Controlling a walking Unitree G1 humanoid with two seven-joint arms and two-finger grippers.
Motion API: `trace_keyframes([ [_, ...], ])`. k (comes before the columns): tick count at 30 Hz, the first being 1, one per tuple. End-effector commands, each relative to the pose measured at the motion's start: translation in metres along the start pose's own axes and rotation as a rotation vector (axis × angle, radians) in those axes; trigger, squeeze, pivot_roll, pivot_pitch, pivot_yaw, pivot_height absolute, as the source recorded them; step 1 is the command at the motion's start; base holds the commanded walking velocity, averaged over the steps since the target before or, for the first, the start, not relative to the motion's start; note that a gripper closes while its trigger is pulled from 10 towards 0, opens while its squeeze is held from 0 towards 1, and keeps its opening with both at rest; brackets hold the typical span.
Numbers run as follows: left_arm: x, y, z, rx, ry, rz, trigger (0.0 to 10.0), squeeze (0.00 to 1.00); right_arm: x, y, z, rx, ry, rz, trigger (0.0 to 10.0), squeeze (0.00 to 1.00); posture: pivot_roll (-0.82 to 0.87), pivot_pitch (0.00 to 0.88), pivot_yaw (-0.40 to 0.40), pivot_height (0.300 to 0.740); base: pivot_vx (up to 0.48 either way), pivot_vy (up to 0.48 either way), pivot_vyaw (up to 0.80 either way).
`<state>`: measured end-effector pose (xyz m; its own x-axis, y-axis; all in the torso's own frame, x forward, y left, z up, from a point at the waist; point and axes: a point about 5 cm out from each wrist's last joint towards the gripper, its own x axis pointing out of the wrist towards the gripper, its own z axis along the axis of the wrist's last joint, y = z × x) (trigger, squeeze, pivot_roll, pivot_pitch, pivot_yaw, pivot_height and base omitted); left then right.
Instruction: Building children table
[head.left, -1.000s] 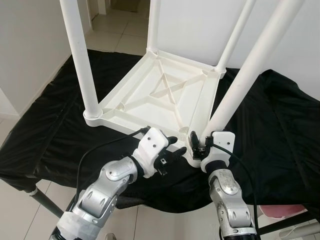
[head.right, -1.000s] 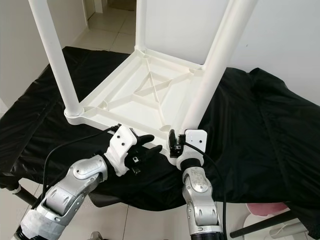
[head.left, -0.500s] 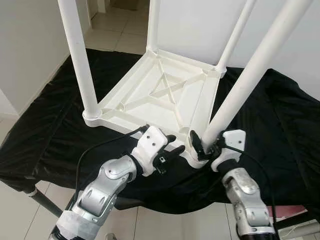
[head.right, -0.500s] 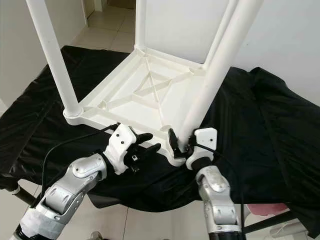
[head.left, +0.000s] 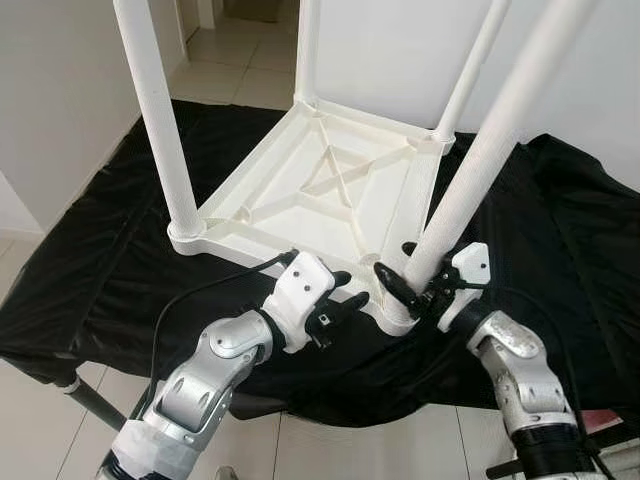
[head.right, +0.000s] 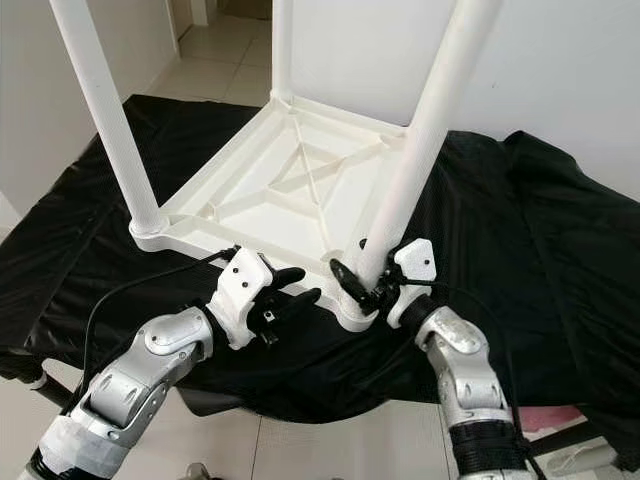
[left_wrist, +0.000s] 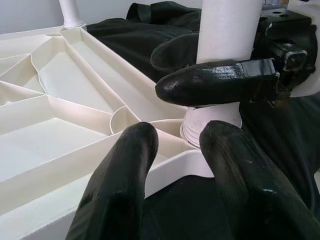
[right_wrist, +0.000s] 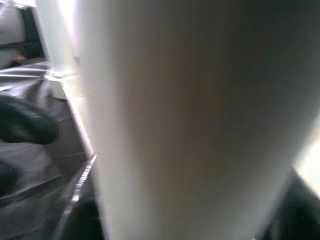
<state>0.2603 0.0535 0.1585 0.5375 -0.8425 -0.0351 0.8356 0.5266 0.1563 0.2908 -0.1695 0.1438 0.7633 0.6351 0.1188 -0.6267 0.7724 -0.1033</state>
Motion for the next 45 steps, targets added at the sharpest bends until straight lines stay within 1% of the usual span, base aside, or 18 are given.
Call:
trace_keyframes([
  [1,0.000,-0.005,0.001,-0.007,0.001,-0.061,10.0,0.00,-0.001,-0.002,-0.003,0.009,0.020,0.028,0.0,0.00,0.01,0.049,-0.053,0.740,0.000,0.000,0.00],
  [9,0.001,-0.006,0.001,-0.019,0.000,-0.062,10.0,0.00,-0.008,-0.009,-0.006,0.013,0.031,0.049,0.0,0.00,0.00,0.054,-0.056,0.740,0.000,0.000,0.00],
  [10,0.001,-0.006,0.001,-0.021,0.000,-0.064,10.0,0.00,-0.008,-0.010,-0.007,0.014,0.031,0.046,1.9,0.00,0.00,0.055,-0.055,0.740,0.000,0.000,0.00],
  [12,0.001,-0.007,0.001,-0.022,-0.001,-0.065,10.0,0.00,-0.009,-0.011,-0.007,0.014,0.031,0.043,1.9,0.00,0.00,0.055,-0.055,0.740,0.000,0.000,0.00],
  [13,0.001,-0.007,0.001,-0.023,-0.001,-0.066,10.0,0.00,-0.009,-0.011,-0.007,0.016,0.028,0.038,10.0,0.00,-0.01,0.057,-0.054,0.740,0.000,0.000,0.00],
  [19,0.001,-0.007,0.000,-0.023,0.001,-0.068,10.0,0.00,-0.011,-0.010,-0.006,0.032,0.026,-0.015,10.0,0.00,-0.01,0.061,-0.060,0.740,0.000,0.000,0.00],
  [21,0.001,-0.007,0.000,-0.023,0.001,-0.065,10.0,0.00,-0.011,-0.010,-0.007,0.034,0.036,-0.048,10.0,0.00,-0.01,0.062,-0.059,0.740,0.000,0.000,0.00],
  [23,0.002,-0.006,-0.001,-0.037,-0.002,-0.047,10.0,0.00,-0.012,-0.007,-0.011,0.029,0.055,-0.129,10.0,0.00,-0.01,0.060,-0.060,0.740,0.000,0.000,0.00],
  [31,0.002,-0.008,-0.002,-0.048,-0.003,-0.042,10.0,0.00,-0.013,0.000,-0.013,0.032,0.044,-0.215,10.0,0.00,-0.01,0.056,-0.059,0.740,0.000,0.000,0.00],
  [33,0.002,-0.008,-0.002,-0.049,-0.003,-0.040,10.0,0.00,-0.014,0.001,-0.014,0.032,0.043,-0.245,10.0,0.00,-0.01,0.056,-0.058,0.740,0.000,0.000,0.00],
  [34,0.003,-0.008,-0.002,-0.050,-0.003,-0.038,10.0,0.00,-0.015,0.001,-0.015,0.034,0.047,-0.286,10.0,0.00,-0.01,0.056,-0.058,0.740,0.000,0.000,0.00],
  [35,0.003,-0.007,-0.003,-0.052,-0.001,-0.034,10.0,0.00,-0.014,0.002,-0.015,0.045,0.044,-0.323,10.0,0.00,-0.02,0.054,-0.057,0.740,0.000,0.000,0.00],
  [37,0.003,-0.007,-0.003,-0.052,-0.001,-0.034,10.0,0.00,-0.014,0.002,-0.015,0.045,0.044,-0.323,10.0,0.00,-0.02,0.054,-0.057,0.740,0.000,0.000,0.00],
  [38,0.003,-0.007,-0.004,-0.053,0.001,-0.031,10.0,0.00,-0.014,0.004,-0.016,0.051,0.043,-0.359,10.0,0.00,-0.02,0.051,-0.057,0.740,0.000,0.000,0.00],
  [39,0.003,-0.007,-0.004,-0.053,0.001,-0.031,10.0,0.00,-0.014,0.004,-0.016,0.051,0.043,-0.359,10.0,0.00,-0.02,0.051,-0.057,0.740,0.000,0.000,0.00],
  [40,0.004,-0.007,-0.005,-0.053,0.002,-0.029,10.0,0.00,-0.011,0.008,-0.015,0.060,0.034,-0.395,10.0,0.00,-0.02,0.049,-0.060,0.740,0.000,0.000,0.00],
  [44,0.004,-0.007,-0.006,-0.054,0.003,-0.028,10.0,0.00,-0.010,0.011,-0.014,0.064,0.028,-0.416,10.0,0.00,-0.02,0.048,-0.064,0.740,0.000,0.000,0.00],
  [45,0.004,-0.007,-0.006,-0.051,0.004,-0.027,10.0,0.00,-0.007,0.015,-0.014,0.082,0.020,-0.476,10.0,0.00,-0.01,0.043,-0.073,0.740,0.000,0.000,0.00],
])
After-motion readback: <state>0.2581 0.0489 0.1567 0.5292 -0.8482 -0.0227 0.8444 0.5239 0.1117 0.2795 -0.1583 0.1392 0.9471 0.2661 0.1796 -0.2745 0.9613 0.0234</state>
